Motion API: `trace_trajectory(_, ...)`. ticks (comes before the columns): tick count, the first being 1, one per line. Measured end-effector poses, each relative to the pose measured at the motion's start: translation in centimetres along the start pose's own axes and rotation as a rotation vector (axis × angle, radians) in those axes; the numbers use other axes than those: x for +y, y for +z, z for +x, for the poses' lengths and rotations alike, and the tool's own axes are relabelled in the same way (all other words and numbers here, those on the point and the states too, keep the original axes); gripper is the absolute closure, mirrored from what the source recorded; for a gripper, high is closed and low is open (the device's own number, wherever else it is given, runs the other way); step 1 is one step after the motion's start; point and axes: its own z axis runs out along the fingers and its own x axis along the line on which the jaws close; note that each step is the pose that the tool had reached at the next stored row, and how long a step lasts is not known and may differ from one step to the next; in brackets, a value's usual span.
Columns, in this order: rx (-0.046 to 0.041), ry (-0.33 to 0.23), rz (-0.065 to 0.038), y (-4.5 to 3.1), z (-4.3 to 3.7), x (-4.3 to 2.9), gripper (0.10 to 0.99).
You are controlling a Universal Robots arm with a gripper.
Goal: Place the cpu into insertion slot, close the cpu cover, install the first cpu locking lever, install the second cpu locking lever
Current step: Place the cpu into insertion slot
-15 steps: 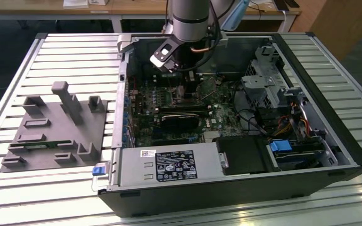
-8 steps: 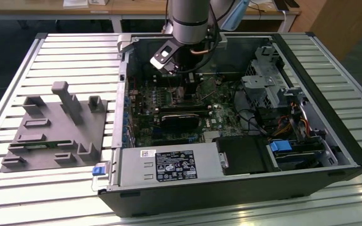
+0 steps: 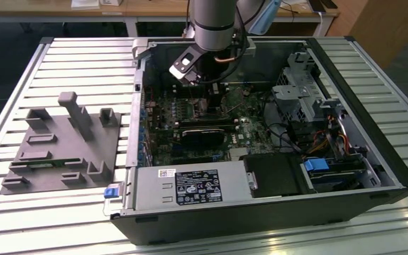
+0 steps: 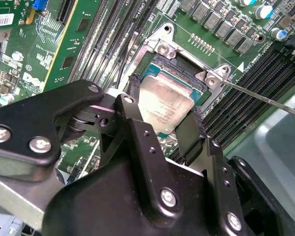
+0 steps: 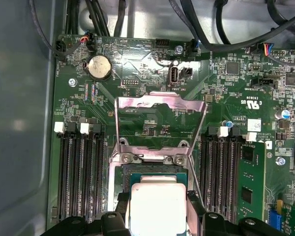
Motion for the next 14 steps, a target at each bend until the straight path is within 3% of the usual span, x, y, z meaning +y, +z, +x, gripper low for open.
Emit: trace_trajectory(14, 0.0001, 0.004, -0.001, 0.64, 0.17, -0.14, 0.545)
